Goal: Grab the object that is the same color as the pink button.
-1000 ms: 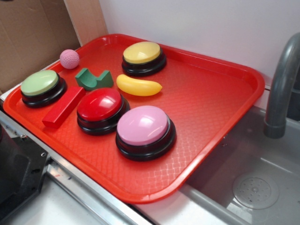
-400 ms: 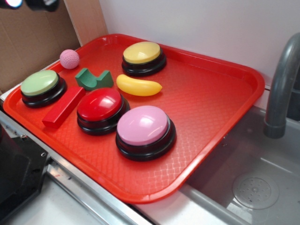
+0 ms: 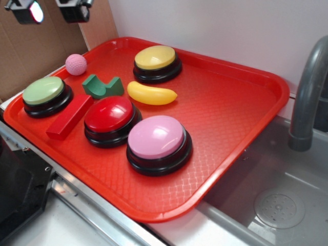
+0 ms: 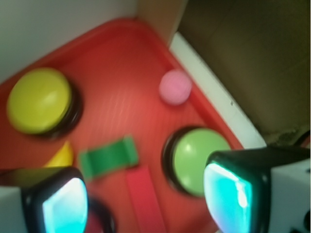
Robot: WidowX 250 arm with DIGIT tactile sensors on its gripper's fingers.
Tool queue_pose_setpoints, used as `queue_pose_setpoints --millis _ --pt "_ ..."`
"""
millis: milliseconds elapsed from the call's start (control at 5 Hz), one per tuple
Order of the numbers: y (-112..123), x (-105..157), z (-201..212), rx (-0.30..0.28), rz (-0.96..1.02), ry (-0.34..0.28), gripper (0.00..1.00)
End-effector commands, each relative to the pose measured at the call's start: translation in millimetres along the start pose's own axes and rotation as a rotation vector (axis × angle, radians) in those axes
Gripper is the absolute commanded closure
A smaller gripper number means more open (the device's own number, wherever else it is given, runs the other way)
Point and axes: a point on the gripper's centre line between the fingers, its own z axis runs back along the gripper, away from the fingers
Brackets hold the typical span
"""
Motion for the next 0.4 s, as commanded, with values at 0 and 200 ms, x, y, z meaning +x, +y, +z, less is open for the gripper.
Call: queue_pose_setpoints --millis 0,200 --pt "19.6 37.6 -35.6 0.100 0.224 -0.162 0.00" --pt "23.7 42.8 -56.8 0.154 0.280 -0.189 0.00"
